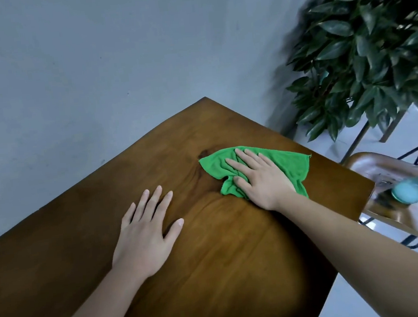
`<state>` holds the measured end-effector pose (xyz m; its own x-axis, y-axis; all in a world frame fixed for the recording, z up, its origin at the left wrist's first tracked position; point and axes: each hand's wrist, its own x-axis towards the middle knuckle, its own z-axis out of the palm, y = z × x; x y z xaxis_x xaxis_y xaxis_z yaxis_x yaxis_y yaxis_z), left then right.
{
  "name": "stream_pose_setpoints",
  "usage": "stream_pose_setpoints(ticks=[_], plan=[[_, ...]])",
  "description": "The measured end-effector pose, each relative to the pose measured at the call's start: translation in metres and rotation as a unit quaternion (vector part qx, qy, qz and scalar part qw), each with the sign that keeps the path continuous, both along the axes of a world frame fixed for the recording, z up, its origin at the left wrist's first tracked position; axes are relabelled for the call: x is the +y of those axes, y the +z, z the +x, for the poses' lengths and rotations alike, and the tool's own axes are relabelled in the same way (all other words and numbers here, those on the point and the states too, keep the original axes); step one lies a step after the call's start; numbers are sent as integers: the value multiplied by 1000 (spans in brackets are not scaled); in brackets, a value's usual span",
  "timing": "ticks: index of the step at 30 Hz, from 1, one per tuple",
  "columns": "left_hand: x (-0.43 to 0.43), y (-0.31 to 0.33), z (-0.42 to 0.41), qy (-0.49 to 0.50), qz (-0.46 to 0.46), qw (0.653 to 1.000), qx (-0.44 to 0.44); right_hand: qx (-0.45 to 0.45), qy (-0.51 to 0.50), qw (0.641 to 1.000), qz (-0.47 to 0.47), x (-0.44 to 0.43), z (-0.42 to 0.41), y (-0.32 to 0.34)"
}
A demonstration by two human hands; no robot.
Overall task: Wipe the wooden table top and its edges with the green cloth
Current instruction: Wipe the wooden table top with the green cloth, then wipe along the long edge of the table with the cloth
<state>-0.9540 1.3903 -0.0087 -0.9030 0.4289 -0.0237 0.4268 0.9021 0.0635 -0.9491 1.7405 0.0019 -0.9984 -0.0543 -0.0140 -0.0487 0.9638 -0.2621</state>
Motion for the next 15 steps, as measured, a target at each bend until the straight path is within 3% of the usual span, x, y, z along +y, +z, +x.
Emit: stream_pose_setpoints(ticks=[8,15], plan=[[104,6,-51,34,-1,999,-2,12,25,999,-29,75,-73,-2],[211,9,-101,81,4,997,-3,-7,101,989,-110,131,-118,-5]])
